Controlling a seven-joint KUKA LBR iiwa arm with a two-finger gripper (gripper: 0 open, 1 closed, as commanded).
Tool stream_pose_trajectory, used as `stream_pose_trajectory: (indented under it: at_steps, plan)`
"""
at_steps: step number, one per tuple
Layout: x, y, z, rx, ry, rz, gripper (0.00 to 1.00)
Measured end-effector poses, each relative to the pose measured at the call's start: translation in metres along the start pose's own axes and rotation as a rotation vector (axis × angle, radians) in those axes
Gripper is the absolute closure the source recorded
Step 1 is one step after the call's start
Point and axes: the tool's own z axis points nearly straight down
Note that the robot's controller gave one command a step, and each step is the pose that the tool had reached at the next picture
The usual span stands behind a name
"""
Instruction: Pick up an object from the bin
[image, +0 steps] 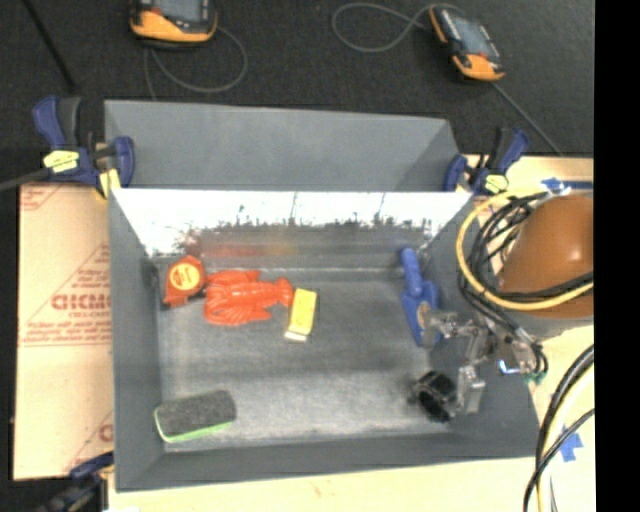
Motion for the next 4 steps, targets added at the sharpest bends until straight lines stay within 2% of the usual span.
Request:
stream_pose_trajectory:
  at_steps: [1, 2, 3, 4]
  plan:
    - [0.001, -0.018, 0.013, 0.001, -0.005, 0.023, 0.0]
    - [0.019, -0.016, 0.081, 0.003, -0.02, 0.102, 0.0]
    - [0.008, -0.029, 0.081, 0.0, -0.006, 0.167, 1.0]
    - [0.008, -0.029, 0.081, 0.0, -0.005, 0.166, 1.0]
